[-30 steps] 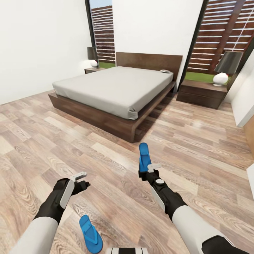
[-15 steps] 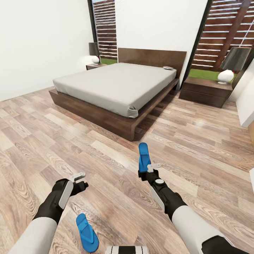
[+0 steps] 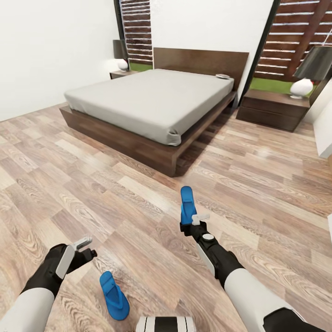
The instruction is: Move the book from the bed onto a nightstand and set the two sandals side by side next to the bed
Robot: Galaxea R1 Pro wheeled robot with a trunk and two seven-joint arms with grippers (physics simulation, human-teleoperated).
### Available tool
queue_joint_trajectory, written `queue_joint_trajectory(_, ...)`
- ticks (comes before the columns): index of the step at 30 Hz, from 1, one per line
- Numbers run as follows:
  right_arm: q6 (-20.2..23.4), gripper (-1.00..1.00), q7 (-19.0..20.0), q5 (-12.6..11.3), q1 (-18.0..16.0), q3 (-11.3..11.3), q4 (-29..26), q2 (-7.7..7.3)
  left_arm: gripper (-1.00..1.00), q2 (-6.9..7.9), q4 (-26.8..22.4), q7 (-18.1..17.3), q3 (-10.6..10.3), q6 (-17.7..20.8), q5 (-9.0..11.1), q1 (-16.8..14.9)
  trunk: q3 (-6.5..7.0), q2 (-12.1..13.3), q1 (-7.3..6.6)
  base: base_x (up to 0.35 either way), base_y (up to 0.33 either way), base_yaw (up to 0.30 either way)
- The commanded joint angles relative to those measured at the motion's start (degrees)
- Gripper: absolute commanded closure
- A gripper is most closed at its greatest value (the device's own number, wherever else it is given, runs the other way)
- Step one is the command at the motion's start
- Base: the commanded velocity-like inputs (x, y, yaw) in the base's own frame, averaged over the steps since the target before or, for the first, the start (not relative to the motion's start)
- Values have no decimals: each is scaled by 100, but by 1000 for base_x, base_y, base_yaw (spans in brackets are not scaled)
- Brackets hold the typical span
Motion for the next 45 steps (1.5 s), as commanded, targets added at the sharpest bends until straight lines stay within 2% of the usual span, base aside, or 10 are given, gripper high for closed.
queue_joint_trajectory(1,28,100,-51,-60,-4,48,-8,-6,-100,26,66,2,1,21,60,-4,-27,-4,1,0,0,0)
queue_joint_trajectory(13,21,100,-39,-63,-4,61,3,2,-100,-80,121,-65,-34,62,20,-18,-293,-20,32,0,0,0)
queue_joint_trajectory(14,20,100,-39,-62,-4,63,4,4,-100,-133,113,-57,-37,63,15,-27,-315,-21,34,0,0,0)
queue_joint_trajectory(15,20,100,-42,-60,-4,73,6,11,-100,-356,101,-33,-52,57,-1,-79,-337,-22,37,0,0,0)
queue_joint_trajectory(23,20,100,-50,-60,-4,73,4,12,-100,-705,147,10,-64,22,-29,-200,-514,-33,57,0,0,0)
queue_joint_trajectory(28,11,100,-45,-55,-2,63,-60,6,-100,-791,169,293,-60,21,-85,-253,-625,-40,70,0,0,0)
queue_joint_trajectory(32,49,100,-44,-59,19,51,-827,4,-100,-805,165,368,-58,26,-86,-267,-714,-45,81,0,0,0)
queue_joint_trajectory(36,925,100,-48,-61,365,56,-2642,3,-100,-808,166,389,-57,29,-86,-277,-802,-50,91,0,0,0)
queue_joint_trajectory(38,1138,100,-50,-60,503,70,-3074,3,-100,-830,157,390,-57,31,-85,-278,-847,-53,96,0,0,0)
queue_joint_trajectory(45,1314,100,-51,-62,576,189,-3288,-1,-100,-922,141,385,-57,38,-79,-278,-1002,-63,114,0,0,0)
